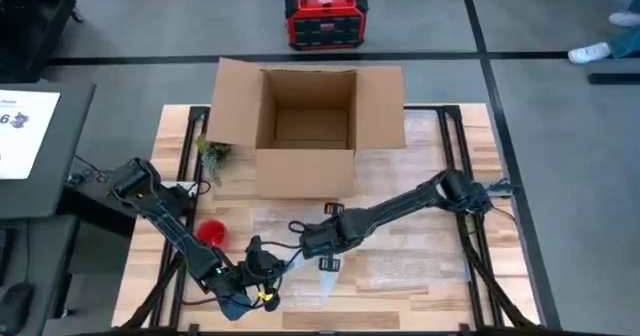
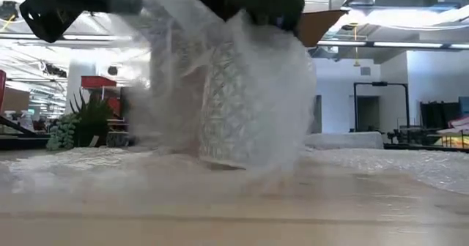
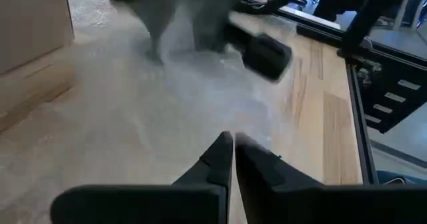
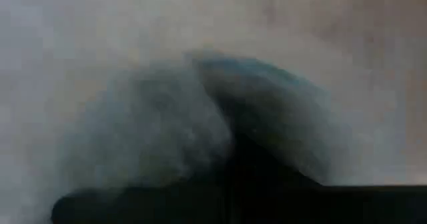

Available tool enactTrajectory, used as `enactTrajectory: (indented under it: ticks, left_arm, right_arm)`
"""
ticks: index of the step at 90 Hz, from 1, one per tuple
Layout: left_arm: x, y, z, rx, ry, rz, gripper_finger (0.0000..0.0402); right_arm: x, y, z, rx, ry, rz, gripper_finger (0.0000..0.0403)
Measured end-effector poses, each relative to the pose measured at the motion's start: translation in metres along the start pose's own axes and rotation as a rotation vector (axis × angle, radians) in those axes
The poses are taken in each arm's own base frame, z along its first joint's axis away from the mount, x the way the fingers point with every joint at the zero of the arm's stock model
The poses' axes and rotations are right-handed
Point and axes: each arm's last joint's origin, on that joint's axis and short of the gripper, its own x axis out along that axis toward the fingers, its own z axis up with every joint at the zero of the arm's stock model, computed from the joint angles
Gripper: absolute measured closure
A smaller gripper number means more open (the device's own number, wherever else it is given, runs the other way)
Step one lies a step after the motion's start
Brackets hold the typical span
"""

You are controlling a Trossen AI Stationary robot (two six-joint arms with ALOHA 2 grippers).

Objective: Wrap mug
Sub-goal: Pack the white mug with the bubble wrap

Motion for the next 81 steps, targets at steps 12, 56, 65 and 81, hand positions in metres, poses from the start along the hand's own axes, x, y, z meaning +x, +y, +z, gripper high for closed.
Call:
enactTrajectory:
  ticks: [12,56,65,81]
  left_arm:
    - [0.000,0.000,0.000,-0.002,-0.001,-0.001,0.0402]
    - [0.000,0.000,0.000,-0.006,-0.002,-0.001,0.0402]
    - [0.000,0.000,0.000,-0.006,-0.002,-0.001,0.0402]
    - [0.001,0.000,0.001,-0.007,-0.002,0.001,0.0402]
  right_arm:
    - [0.006,0.003,0.002,-0.014,0.000,0.054,0.0403]
    - [-0.114,-0.005,-0.009,-0.024,-0.236,0.135,0.0403]
    - [-0.139,-0.002,-0.010,-0.048,-0.351,0.131,0.0403]
    - [-0.152,0.009,-0.003,-0.125,-0.501,0.175,0.0403]
